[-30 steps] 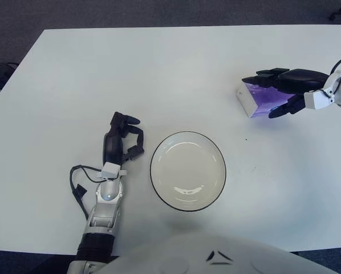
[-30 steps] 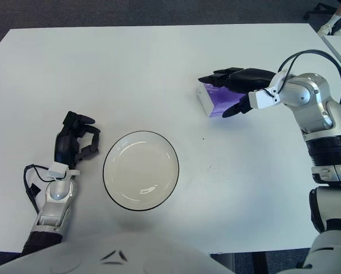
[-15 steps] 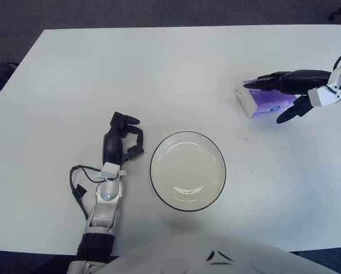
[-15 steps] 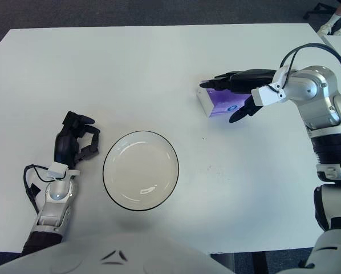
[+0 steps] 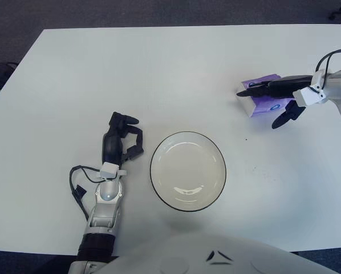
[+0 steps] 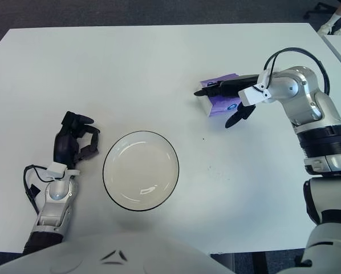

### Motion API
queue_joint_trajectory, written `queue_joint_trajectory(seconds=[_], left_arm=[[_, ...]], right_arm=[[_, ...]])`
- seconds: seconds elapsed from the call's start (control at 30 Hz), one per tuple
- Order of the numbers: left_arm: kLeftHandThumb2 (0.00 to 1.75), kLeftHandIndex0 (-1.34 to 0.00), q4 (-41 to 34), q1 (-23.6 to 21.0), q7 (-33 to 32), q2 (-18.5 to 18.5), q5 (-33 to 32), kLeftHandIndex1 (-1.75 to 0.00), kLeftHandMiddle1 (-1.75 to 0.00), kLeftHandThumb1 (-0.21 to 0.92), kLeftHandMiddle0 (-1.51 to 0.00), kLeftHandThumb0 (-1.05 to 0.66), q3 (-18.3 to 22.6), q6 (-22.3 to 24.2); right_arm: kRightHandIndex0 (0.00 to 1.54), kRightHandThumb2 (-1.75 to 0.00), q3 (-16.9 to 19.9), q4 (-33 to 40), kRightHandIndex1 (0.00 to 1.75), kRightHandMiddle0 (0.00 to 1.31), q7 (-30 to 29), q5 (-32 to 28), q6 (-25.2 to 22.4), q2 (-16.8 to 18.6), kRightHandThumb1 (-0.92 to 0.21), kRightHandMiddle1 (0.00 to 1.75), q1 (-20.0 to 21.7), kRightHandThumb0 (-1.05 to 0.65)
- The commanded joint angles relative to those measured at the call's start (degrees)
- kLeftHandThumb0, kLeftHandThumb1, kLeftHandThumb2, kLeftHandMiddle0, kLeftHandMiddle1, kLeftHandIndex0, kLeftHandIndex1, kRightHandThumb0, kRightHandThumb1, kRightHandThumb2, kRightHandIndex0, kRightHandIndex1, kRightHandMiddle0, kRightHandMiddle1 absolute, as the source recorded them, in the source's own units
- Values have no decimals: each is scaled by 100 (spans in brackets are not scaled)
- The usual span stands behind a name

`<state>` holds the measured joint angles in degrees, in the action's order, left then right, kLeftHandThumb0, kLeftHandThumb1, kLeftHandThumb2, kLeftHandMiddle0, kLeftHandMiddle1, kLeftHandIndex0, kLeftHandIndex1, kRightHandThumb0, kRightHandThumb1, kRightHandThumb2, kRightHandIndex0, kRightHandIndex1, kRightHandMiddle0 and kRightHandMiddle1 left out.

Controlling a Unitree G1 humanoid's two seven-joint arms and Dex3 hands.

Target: Put the tissue paper into the plate.

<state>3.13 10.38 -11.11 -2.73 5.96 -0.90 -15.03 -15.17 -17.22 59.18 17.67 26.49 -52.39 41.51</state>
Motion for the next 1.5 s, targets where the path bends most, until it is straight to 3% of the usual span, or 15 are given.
queue_joint_trajectory(seconds=[0.0, 0.47, 1.2, 1.47], left_arm=[[102, -32, 542, 512, -12, 182, 46, -175, -143, 49, -63, -1, -68, 245], [100, -31, 477, 552, -6, 270, 4, -175, -144, 51, -60, -1, -15, 302], [98, -30, 440, 595, -33, 269, 140, -175, -144, 53, -60, -1, 32, 279], [100, -30, 442, 592, 30, 260, 92, -175, -145, 52, -60, -1, 32, 267]], right_arm=[[0, -52, -78, -211, 0, 0, -75, 151, 122, 40, -55, 0, 98, -101], [0, -56, -83, -732, 0, 0, -692, 466, 608, 164, -53, 0, 318, -99], [0, -59, -105, -1250, 0, 0, -1430, 902, 787, 330, -52, 0, 648, -101], [0, -60, -32, -1330, 0, 0, -2027, 1075, 973, 286, -52, 0, 666, -100]])
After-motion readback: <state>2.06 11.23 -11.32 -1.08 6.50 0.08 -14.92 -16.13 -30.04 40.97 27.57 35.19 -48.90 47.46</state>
